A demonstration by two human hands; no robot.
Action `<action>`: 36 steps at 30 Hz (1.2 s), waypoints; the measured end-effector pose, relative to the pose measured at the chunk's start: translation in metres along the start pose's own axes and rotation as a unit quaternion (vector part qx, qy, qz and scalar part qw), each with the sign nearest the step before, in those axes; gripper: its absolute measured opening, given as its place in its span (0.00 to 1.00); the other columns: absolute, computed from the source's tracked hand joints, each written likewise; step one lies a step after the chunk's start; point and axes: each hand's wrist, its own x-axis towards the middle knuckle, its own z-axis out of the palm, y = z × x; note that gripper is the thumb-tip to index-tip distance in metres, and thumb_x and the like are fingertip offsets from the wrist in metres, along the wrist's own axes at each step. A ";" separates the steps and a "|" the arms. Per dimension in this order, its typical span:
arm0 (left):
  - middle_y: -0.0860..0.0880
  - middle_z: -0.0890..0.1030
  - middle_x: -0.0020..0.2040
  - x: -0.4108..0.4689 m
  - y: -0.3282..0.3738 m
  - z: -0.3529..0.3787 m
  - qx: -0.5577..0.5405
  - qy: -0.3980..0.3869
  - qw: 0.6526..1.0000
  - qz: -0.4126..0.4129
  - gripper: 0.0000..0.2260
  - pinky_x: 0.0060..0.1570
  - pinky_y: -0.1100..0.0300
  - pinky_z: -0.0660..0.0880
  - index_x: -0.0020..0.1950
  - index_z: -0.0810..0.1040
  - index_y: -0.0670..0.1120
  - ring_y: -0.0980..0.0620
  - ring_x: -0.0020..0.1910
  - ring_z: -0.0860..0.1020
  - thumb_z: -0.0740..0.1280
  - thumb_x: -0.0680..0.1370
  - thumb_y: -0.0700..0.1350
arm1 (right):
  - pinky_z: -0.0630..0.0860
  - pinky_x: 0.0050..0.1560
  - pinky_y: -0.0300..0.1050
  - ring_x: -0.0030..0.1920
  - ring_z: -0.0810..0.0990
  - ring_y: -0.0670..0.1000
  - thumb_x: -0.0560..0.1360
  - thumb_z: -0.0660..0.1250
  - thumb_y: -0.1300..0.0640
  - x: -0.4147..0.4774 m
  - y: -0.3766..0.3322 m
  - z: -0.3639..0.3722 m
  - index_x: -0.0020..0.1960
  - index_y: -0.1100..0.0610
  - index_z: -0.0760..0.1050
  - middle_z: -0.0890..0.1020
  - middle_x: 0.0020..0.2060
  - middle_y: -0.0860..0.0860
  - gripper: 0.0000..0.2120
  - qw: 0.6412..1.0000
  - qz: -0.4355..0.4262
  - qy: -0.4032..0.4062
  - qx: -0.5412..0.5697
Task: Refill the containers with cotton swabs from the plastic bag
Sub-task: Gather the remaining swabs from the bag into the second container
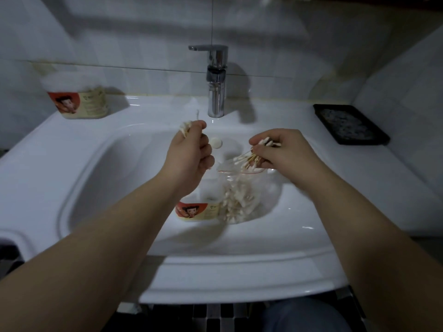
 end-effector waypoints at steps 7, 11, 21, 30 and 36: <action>0.62 0.77 0.29 -0.007 -0.013 0.001 0.403 -0.055 0.905 0.129 0.12 0.37 0.61 0.71 0.43 0.75 0.49 0.63 0.28 0.74 0.72 0.79 0.55 | 0.82 0.43 0.39 0.41 0.87 0.54 0.77 0.71 0.69 -0.004 -0.006 0.000 0.50 0.59 0.84 0.84 0.45 0.58 0.08 0.997 -0.039 -0.009 0.068; 0.62 0.84 0.39 -0.009 -0.016 0.001 0.405 -0.125 0.899 0.109 0.08 0.39 0.72 0.72 0.49 0.79 0.52 0.66 0.39 0.80 0.76 0.76 0.49 | 0.83 0.44 0.40 0.41 0.86 0.50 0.77 0.70 0.71 -0.004 -0.005 0.005 0.48 0.59 0.84 0.84 0.42 0.54 0.09 0.993 -0.049 -0.038 0.103; 0.50 0.87 0.45 -0.008 -0.017 0.000 0.383 -0.156 0.909 0.046 0.09 0.28 0.62 0.68 0.60 0.71 0.44 0.58 0.27 0.71 0.67 0.82 0.43 | 0.78 0.32 0.40 0.35 0.81 0.51 0.76 0.71 0.71 0.003 -0.002 0.000 0.50 0.61 0.83 0.83 0.39 0.59 0.08 0.992 -0.029 -0.021 0.121; 0.54 0.83 0.38 -0.003 -0.018 -0.005 0.408 -0.104 0.907 0.003 0.08 0.29 0.62 0.70 0.54 0.82 0.47 0.55 0.28 0.71 0.64 0.84 0.48 | 0.80 0.38 0.40 0.34 0.81 0.51 0.76 0.71 0.70 0.011 0.000 -0.014 0.46 0.59 0.83 0.81 0.38 0.59 0.07 0.984 -0.026 0.046 0.168; 0.46 0.72 0.37 -0.004 -0.010 -0.001 0.352 -0.027 0.936 0.016 0.16 0.32 0.60 0.68 0.47 0.73 0.46 0.51 0.33 0.70 0.60 0.84 0.57 | 0.80 0.36 0.39 0.31 0.80 0.50 0.76 0.70 0.72 0.005 0.001 -0.008 0.47 0.61 0.82 0.81 0.38 0.60 0.08 0.993 -0.028 0.013 0.112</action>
